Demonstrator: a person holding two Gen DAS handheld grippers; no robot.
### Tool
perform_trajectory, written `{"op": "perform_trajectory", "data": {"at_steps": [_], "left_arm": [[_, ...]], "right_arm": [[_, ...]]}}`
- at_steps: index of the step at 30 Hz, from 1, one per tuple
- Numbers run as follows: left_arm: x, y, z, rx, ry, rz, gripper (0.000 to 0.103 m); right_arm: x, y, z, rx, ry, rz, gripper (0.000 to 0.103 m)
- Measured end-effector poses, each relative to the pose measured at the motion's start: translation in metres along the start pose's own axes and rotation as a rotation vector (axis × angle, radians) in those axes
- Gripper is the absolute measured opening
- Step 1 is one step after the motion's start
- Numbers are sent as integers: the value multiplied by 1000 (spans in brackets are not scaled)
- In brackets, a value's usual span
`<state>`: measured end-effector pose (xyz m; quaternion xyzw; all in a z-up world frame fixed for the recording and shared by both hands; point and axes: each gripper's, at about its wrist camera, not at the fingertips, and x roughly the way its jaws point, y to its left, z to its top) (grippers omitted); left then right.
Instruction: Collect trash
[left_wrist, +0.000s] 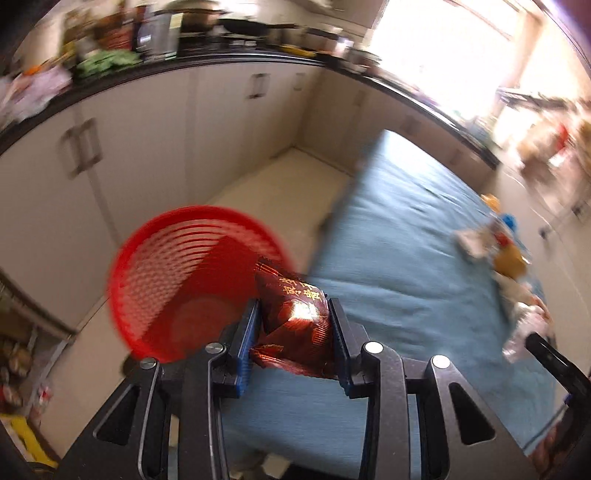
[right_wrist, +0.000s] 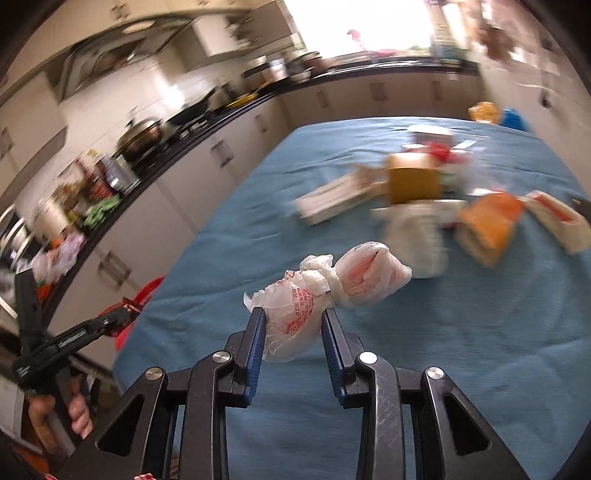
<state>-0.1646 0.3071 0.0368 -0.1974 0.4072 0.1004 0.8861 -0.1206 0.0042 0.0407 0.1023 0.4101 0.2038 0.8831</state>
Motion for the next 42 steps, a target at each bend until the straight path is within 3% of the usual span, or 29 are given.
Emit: {"op": "perform_trajectory", "data": {"at_steps": [6,16,19,22,26,30,42], "left_arm": [[13,59,5,-93,11,43,35],[32,93,7,-130,44,50,35],[29,96,7,-126,33,53,37],[26,96,8,-121,19,54,50],[21,94,7,-108,-4,70,53],[16,89,8,-110,-9,57,56],[-9,31,8,-9,-38,18,64]], "right_arm": [[44,73,4,-105,66,110,33],[115,181,13,-263,144,240,34],[135,202,16,-276,170,288,38],[146,212,20,-264,177,310,54],[143,206,22,-232,166,314,64],[135,188,23,-196,163,292,66],[81,90,12,-46,110,201,71]]}}
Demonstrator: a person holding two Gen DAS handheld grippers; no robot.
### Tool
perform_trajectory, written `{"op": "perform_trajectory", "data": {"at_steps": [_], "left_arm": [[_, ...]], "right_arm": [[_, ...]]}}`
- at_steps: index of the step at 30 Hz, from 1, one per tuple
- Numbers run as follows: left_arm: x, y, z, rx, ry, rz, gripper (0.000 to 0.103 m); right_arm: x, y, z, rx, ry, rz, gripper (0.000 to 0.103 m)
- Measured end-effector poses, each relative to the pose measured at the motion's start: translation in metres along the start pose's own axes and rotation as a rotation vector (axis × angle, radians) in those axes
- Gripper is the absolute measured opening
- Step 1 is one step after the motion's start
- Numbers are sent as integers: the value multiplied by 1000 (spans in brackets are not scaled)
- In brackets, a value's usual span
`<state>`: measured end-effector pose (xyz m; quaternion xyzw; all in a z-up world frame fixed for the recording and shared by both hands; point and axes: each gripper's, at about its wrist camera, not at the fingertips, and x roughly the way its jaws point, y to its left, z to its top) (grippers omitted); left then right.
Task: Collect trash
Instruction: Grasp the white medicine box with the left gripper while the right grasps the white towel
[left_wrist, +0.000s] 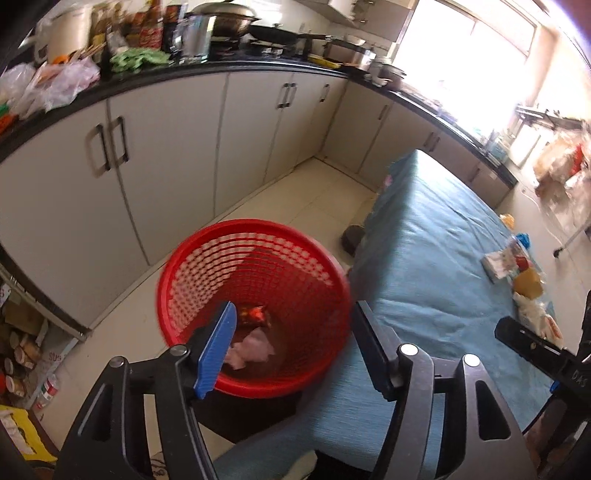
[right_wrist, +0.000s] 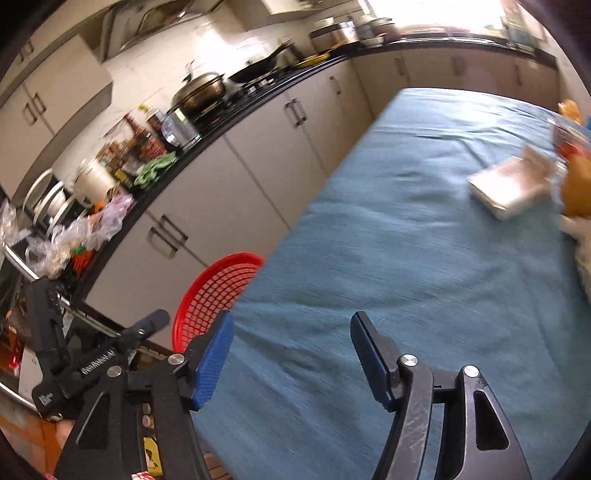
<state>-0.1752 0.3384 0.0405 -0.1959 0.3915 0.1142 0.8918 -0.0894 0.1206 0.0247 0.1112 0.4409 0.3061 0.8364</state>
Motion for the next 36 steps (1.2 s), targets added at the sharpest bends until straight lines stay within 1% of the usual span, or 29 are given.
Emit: {"op": "perform_trajectory", "data": {"at_steps": [4,12,16,18,20,22,25,28,30,33,36], "left_arm": [[-5,-41,-1,84,0,-37,69],[4,-147,2,307,26,-123,70],[16,-198,7,411,27,-144,71],[24,-223,10,465,23,-150,72],[37,-249,15,515,26,-171,73],[50,-266,20,545,34,-193,77],[74,-289,28,582,47,-206,77],[98,-308,35,625,43,-200,77],[116,-323,39,660,54,-209,78],[138,-337,43,698,81,-240,78],[156,-348,44,738,114,-272,80]], "right_arm": [[-34,-33,-13,42,-35,-36,75],[-95,-107,-34,149,-114,-136,77],[-121,-142,-34,208,-159,-184,78],[-127,-152,-31,219,-174,-205,80],[-130,-161,-24,221,-189,-233,84],[-128,-168,-17,221,-197,-255,84],[-121,-177,-6,218,-200,-276,84],[-112,-184,1,219,-200,-282,84],[-107,-189,4,216,-197,-285,84],[-97,-191,9,212,-187,-280,84],[-89,-191,13,206,-178,-269,84]]}}
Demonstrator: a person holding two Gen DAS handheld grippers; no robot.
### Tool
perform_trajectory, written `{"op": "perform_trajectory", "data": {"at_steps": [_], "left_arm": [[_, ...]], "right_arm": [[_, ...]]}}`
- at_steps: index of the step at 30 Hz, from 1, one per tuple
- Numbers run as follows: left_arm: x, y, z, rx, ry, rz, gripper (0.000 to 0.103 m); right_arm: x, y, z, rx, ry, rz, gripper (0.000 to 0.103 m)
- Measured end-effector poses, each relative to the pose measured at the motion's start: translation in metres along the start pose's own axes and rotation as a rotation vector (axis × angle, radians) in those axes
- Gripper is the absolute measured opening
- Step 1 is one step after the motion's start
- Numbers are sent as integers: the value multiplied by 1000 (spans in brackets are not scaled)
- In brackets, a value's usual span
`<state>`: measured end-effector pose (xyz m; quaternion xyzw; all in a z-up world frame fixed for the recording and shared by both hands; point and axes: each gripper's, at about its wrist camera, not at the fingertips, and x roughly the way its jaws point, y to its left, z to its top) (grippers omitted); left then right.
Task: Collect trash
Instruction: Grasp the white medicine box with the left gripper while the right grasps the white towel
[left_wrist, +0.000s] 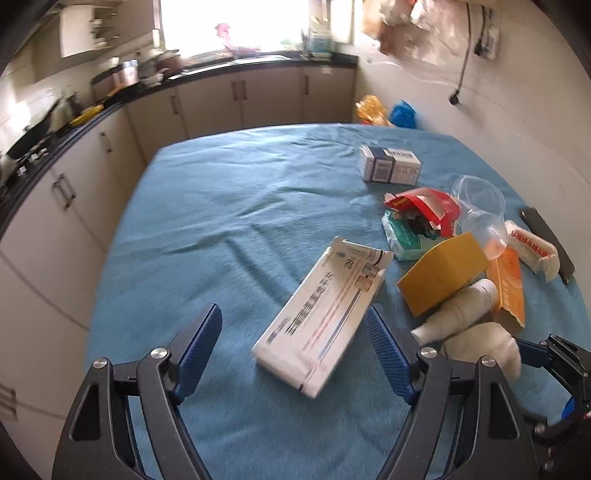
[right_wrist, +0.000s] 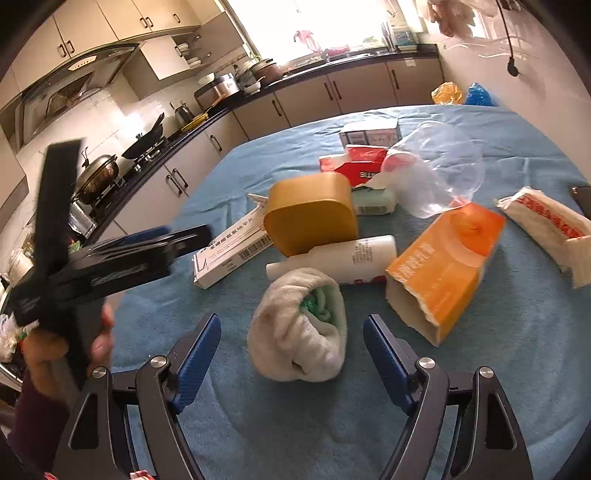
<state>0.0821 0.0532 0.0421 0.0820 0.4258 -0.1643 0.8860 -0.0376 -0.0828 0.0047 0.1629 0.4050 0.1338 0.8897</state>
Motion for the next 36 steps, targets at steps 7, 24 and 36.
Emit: {"op": "perform_trajectory", "data": {"at_steps": [7,24,36], "left_arm": [[25,-11,7,76,46,-72,81],[25,-15,-11,8,115,-83,52],[-67,-11,-49,-83,28,-10,52]], "right_arm": [[11,2,0,-16,15,7,84],[9,-4,-2,25,4,24,51],[-3,-10,-8,52,-16,36,43]]}}
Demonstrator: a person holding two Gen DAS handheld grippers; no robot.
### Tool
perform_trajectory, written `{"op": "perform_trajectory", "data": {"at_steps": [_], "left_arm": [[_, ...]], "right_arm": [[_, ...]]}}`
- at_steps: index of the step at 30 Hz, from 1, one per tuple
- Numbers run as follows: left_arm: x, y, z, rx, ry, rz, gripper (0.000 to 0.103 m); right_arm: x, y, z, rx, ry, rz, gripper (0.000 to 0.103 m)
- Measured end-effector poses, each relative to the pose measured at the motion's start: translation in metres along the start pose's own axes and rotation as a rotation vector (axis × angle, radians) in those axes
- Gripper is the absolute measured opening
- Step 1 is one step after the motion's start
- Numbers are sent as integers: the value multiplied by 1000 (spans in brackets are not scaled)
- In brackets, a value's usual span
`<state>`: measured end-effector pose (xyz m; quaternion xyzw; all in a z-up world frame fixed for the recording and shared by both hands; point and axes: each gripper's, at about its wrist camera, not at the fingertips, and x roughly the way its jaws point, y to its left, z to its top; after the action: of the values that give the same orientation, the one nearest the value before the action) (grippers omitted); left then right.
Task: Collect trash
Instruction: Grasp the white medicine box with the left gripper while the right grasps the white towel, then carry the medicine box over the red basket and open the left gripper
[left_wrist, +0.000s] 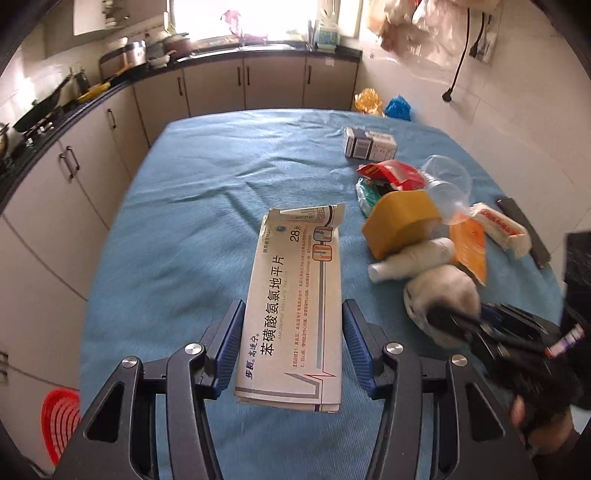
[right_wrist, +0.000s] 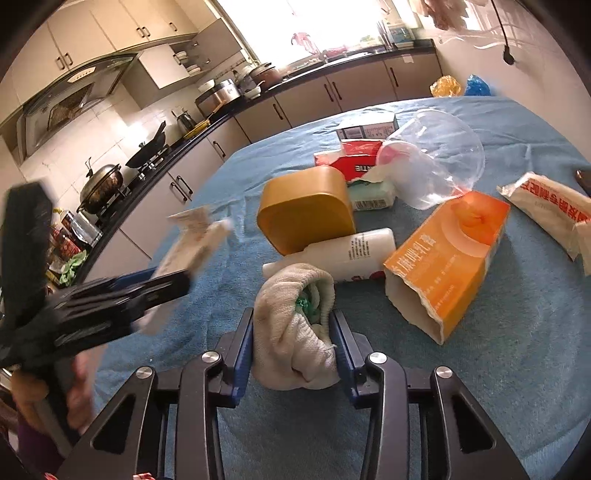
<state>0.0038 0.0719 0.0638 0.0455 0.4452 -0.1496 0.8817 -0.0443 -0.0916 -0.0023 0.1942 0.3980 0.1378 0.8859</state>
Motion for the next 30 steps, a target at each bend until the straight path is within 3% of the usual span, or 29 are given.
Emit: {"op": "perform_trajectory", "data": {"at_steps": [12,23,30], "left_arm": [[-99,13,-64,-115,-97,-22,52],[-147,32,-120,-230,-154,69,52],[-160,49,-157,-281,-172,178,52]], "right_arm": [[-45,31,-16,-38,-10,30,43],[-67,64,-44,-100,-6,59,43],[-74,79,-55,-117,3,86,43]]}}
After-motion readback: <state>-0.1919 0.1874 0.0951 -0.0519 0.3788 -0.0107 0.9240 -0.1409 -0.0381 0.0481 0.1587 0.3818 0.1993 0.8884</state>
